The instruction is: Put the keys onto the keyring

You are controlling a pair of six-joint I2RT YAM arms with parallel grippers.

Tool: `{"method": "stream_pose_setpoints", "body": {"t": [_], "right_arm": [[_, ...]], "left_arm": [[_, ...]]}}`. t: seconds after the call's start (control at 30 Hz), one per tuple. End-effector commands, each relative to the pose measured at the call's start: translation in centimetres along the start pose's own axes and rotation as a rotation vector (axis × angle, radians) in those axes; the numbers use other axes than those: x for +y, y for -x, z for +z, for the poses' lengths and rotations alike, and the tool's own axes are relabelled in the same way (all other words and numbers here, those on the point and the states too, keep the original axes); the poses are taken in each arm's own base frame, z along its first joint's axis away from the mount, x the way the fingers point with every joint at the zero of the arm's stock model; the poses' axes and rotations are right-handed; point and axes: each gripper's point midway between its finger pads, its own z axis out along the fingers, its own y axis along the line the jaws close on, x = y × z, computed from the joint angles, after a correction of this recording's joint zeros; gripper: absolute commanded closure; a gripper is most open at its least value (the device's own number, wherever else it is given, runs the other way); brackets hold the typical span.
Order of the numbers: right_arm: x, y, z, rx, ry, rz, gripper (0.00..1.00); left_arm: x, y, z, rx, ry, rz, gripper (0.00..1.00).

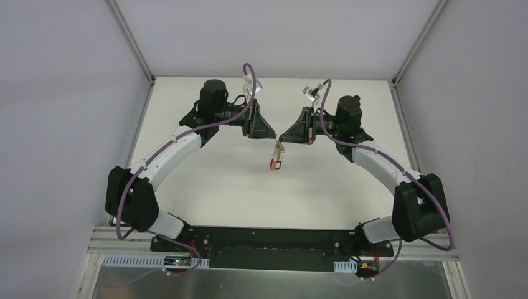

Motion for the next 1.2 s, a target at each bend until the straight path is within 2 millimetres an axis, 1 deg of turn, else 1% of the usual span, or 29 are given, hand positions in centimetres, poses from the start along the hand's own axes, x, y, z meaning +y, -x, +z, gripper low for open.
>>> {"method": "stream_pose_setpoints", "body": {"t": [0.0,0.13,0.33,0.5,0.73,0.97,1.1,1.17], "right_arm": [[1.1,1.5,0.0,-0.045,0.047,-0.046,1.00],[0.8,1.8,-0.1,-0.064,0.041,-0.031,1.00],[0.7,2.1,-0.1,-0.089,0.044,-0.019,1.00],[0.4,2.2,-0.2,-0.103,0.034,-0.016,1.00],[-0.1,2.5,-0.3,-0.120,0.015,-0.005,1.00],[0.0,2.7,-0.5,-0.131,0.015,-0.007,1.00],[0.2,2.8,-0.5,-0.133,0.017,-0.012,1.00],[0.1,2.8,-0.6,-0.134,0.015,-0.009,1.00]], "left_arm": [[-2.2,1.7,-0.2,-0.057,-0.068,0.073,0.69],[-2.3,1.8,-0.2,-0.065,-0.081,0.069,0.70],[-2.2,1.7,-0.1,-0.066,-0.082,0.058,0.81],[-2.2,2.0,0.1,-0.076,-0.093,0.039,0.85],[-2.3,1.9,0.3,-0.073,-0.106,0.023,0.82],[-2.0,1.4,0.3,-0.063,-0.101,0.014,0.76],[-1.8,1.2,0.4,-0.059,-0.096,0.013,0.76],[-1.9,1.4,0.4,-0.060,-0.096,0.014,0.79]]}}
